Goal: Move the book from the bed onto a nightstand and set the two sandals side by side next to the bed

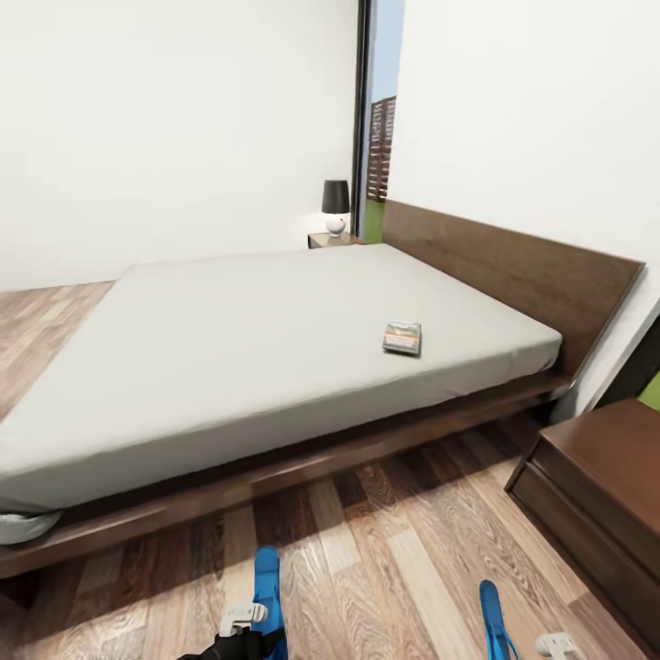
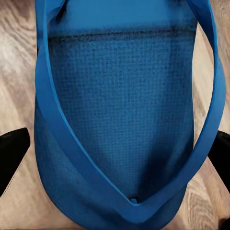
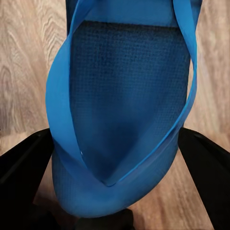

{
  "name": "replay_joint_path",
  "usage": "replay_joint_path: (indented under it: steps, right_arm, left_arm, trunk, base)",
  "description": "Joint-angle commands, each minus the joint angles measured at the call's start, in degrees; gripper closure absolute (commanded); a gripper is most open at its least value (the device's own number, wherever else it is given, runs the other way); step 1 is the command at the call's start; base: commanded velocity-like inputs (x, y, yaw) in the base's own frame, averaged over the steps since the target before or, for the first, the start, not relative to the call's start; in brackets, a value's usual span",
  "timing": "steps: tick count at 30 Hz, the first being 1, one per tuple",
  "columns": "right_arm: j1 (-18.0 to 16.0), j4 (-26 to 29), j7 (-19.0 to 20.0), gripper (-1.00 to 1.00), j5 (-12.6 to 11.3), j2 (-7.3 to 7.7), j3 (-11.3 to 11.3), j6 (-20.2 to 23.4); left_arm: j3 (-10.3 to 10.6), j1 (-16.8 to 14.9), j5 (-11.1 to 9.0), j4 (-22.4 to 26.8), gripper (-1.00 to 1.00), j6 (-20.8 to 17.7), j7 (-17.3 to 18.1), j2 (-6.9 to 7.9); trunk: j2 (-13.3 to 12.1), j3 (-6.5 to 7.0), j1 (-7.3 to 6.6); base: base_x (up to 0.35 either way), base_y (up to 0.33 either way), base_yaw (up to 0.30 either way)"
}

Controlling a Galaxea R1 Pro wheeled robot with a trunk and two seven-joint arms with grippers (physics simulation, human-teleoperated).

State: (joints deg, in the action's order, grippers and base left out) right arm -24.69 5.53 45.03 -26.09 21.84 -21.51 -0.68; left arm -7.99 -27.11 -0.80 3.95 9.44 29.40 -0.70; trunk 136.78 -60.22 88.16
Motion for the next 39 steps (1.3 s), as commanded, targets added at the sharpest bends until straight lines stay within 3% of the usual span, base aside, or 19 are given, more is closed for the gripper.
replay_joint_path:
  steps: [1, 39]
  right_arm:
    - [0.0, 0.0, 0.2, 1.0, -0.5, 0.04, -0.5, 0.0]
    - [0.0, 0.0, 0.2, 1.0, -0.5, 0.04, -0.5, 0.0]
  left_arm:
    - [-0.3, 0.0, -0.1, -0.1, 1.0, 0.1, 0.2, -0.02]
    - [-0.3, 0.0, -0.1, -0.1, 1.0, 0.1, 0.2, -0.01]
  trunk:
    - [0.0, -0.05, -0.01]
    - [0.0, -0.05, -0.01]
  base:
    - [0.0, 0.0, 0.285]
    - [0.0, 0.0, 0.285]
